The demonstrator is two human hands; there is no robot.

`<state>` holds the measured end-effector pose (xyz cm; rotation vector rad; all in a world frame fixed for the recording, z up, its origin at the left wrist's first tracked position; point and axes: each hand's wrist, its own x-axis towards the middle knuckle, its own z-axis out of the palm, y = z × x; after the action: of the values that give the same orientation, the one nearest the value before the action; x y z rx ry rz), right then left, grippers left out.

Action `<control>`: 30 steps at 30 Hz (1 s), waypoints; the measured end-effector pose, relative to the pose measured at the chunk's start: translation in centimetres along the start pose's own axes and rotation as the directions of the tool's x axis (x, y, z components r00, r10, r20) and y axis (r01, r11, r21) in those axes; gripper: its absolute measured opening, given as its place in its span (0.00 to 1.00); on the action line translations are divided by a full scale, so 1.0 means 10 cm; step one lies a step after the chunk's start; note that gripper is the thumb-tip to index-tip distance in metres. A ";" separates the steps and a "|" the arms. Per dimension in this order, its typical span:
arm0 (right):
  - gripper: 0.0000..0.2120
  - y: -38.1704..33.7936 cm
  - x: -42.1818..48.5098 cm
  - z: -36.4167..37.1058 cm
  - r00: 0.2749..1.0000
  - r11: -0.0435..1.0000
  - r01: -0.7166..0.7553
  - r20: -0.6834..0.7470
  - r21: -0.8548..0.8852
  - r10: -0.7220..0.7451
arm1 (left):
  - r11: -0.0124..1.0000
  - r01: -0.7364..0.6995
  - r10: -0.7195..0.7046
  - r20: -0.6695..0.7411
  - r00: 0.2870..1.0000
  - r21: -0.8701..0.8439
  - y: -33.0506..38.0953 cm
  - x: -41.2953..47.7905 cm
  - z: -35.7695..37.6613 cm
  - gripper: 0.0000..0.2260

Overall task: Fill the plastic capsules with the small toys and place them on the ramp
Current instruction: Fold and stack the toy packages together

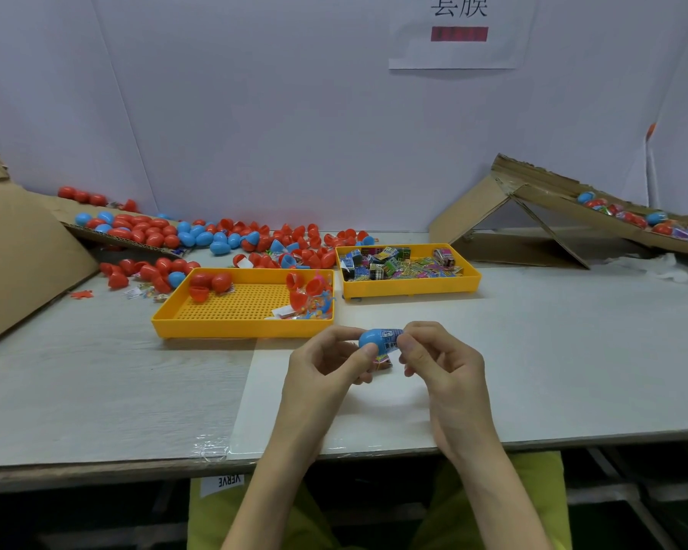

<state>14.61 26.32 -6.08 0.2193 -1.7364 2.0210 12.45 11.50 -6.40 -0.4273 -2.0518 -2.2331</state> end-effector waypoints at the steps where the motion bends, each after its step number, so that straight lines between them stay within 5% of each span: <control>1: 0.05 0.00 0.00 0.00 1.000 1.000 -0.009 0.002 0.005 0.009 | 1.000 0.004 -0.004 -0.005 1.000 -0.003 0.00 0.00 0.00 0.09; 18: 0.08 0.01 0.02 -0.01 0.995 0.996 -0.083 0.051 -0.014 0.083 | 0.992 -0.083 0.086 -0.019 0.996 0.094 0.01 -0.02 0.00 0.05; 23: 0.08 0.01 0.01 -0.01 0.997 0.997 -0.073 0.027 -0.003 0.073 | 0.991 -0.127 0.125 0.054 0.991 0.035 0.03 -0.05 0.01 0.13; 26: 0.04 0.01 0.00 0.00 0.999 0.998 -0.034 -0.021 -0.043 0.033 | 0.991 -0.126 0.123 0.059 0.991 0.046 0.05 -0.06 0.01 0.10; 30: 0.10 0.01 -0.02 0.03 0.991 0.991 0.046 -0.122 -0.127 -0.062 | 0.995 -0.098 0.098 0.062 0.993 -0.010 0.06 -0.07 0.03 0.09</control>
<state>14.66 25.97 -6.14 0.0960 -1.7507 1.8399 13.31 11.62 -5.97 -0.5930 -2.0063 -2.1972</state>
